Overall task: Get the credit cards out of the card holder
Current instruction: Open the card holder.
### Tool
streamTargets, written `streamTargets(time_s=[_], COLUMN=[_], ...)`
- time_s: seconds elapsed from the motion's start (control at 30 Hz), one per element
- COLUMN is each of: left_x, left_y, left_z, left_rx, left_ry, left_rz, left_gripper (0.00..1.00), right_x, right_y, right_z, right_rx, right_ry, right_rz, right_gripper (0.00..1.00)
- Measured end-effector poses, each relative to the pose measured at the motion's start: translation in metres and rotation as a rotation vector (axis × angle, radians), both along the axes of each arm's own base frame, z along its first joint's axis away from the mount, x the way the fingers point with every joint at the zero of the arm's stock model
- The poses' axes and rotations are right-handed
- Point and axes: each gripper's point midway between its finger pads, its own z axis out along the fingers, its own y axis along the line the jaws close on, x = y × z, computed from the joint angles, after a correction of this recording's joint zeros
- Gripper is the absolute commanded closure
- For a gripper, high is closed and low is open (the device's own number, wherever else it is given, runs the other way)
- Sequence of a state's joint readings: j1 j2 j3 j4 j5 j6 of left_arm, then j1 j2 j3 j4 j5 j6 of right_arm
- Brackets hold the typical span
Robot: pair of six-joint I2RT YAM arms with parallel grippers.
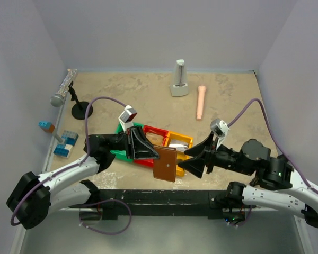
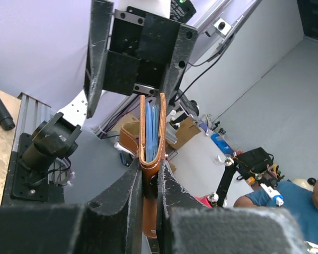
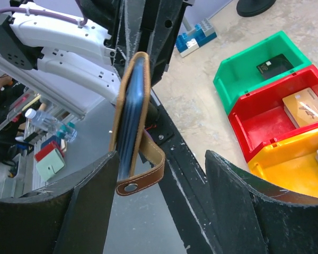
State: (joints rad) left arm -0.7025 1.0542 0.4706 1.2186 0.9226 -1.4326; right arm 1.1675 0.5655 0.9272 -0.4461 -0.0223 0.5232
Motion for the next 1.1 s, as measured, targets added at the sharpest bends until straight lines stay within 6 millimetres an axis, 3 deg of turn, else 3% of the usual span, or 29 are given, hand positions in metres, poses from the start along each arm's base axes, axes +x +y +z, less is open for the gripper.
streamTargets(time_s=[0.33,0.63,1.1], left_x=[-0.007,-0.010,-0.015], left_y=[0.005,0.007,0.013], left_z=[0.008,0.011,0.018], left_rx=[-0.014,-0.026,-0.053], left_ry=[-0.012,-0.027,-0.066], left_rz=[-0.020,-0.019,-0.017], left_gripper=[1.00,1.00,1.00], right_x=[0.001,-0.006,-0.020], right_y=[0.017,0.025,0.050], right_z=[-0.004,0.005,0.015], right_rx=[-0.028,-0.008,-0.027], right_ry=[0.017,0.019,0.081], right_rz=[0.031,0.088,0.203], right_gripper=[0.30,0.31,0.44])
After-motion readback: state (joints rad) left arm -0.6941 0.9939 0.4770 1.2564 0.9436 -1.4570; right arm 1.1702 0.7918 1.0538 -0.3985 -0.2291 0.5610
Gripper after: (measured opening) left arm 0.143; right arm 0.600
